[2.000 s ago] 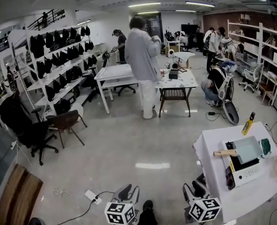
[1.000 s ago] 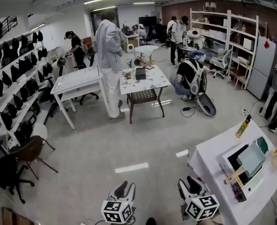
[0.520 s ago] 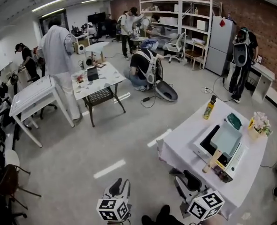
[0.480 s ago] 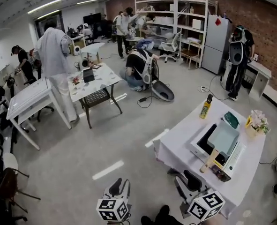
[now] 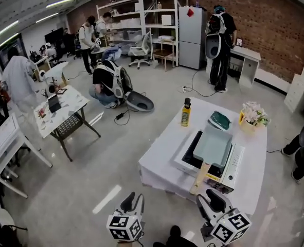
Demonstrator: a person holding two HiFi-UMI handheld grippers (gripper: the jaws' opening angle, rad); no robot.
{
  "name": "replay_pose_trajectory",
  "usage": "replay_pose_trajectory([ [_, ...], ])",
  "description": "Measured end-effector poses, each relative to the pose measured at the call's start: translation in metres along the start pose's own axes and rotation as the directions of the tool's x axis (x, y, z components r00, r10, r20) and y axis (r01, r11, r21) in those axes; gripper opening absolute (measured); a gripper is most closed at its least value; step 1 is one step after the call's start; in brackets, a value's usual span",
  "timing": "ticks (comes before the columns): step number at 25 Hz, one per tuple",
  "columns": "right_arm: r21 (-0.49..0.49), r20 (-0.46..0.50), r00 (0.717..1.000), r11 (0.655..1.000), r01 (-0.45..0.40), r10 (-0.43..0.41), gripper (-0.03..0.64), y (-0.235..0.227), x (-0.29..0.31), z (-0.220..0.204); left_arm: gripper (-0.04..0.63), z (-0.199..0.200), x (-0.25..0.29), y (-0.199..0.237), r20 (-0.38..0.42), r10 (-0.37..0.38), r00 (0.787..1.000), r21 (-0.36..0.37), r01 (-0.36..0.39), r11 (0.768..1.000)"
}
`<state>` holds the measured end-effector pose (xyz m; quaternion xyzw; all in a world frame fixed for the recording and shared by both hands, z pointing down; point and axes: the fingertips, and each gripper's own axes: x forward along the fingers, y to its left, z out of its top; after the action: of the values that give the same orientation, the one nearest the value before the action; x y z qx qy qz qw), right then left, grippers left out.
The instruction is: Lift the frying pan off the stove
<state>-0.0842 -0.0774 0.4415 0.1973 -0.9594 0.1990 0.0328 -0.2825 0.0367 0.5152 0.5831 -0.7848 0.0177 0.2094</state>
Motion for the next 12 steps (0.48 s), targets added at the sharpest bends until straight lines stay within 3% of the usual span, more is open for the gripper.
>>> replay_pose_trajectory([
  [12, 0.138, 0.006, 0.992, 0.983, 0.124, -0.126, 0.164, -0.083, -0.003, 0.003, 0.098, 0.032, 0.092, -0.057, -0.023, -0.143, 0.989, 0.077, 0.144, 0.986],
])
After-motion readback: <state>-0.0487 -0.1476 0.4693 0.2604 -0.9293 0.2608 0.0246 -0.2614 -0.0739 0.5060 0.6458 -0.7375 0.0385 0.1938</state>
